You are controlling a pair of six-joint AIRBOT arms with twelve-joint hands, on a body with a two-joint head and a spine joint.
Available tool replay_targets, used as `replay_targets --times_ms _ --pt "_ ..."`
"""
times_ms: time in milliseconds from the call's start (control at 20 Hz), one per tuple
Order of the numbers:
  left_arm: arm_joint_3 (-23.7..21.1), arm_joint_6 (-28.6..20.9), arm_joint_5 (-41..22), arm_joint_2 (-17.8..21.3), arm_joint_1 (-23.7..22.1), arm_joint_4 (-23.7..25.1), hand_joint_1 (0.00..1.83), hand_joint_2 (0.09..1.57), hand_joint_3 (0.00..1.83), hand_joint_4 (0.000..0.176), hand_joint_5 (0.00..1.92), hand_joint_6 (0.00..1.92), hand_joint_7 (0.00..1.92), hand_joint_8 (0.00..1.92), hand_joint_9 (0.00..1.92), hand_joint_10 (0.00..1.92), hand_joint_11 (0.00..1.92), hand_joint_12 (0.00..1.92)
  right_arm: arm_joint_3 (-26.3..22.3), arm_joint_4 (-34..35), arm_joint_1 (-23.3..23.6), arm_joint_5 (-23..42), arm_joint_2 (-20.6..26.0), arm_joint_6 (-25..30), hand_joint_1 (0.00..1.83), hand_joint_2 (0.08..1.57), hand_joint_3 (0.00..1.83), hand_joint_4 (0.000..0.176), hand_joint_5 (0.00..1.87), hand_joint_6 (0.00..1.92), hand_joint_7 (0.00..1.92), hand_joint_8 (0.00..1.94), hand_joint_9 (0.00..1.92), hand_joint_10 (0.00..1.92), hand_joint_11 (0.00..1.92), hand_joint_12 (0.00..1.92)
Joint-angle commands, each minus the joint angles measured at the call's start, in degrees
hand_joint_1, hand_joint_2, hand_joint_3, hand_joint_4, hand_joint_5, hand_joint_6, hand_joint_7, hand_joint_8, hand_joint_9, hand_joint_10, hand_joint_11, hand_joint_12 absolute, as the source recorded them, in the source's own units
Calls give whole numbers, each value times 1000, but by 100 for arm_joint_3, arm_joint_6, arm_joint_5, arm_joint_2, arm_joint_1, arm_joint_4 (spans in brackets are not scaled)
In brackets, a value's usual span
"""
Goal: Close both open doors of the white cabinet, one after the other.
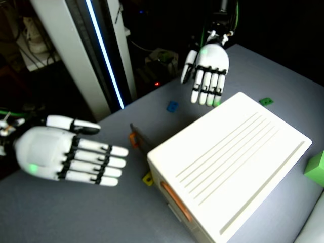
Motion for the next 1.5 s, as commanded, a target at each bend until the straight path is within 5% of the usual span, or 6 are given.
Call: replay_targets --times_ms 0,100,300,850,1000,1450 --pt "-51 73 -863 81 19 -118 0 1550 6 0 96 0 61 0 56 0 69 115 19 92 70 541 -21 25 6 1462 0 2 77 3 54 5 25 4 101 5" --pt "-148 179 -1042 230 241 -365 0 1552 6 0 62 0 59 0 57 1 63 116 68 -18 215 394 -87 19 0 1477 7 0 71 0 53 3 22 1 109 7" --pt "-340 405 -1441 504 673 -903 0 1563 7 0 86 4 134 4 160 8 0 611 126 -281 480 125 -188 19 0 1499 8 0 52 0 19 0 3 0 102 7" --pt "-510 704 -2376 778 1431 -1804 0 1533 1 0 140 2 172 4 188 5 0 639 200 -836 944 -317 -347 20 0 1507 2 0 0 0 0 0 0 0 0 0" --pt "-520 704 -2439 790 1497 -1846 0 1497 0 0 86 0 91 1 108 1 0 466 240 -900 1045 -387 -417 20 0 1531 12 0 0 0 0 0 0 0 3 1" --pt "-526 715 -2460 791 1546 -1858 0 1511 0 0 147 4 209 0 221 1 9 627 342 -1169 1436 -549 -650 21 0 1570 18 0 0 0 0 0 0 0 2 1"
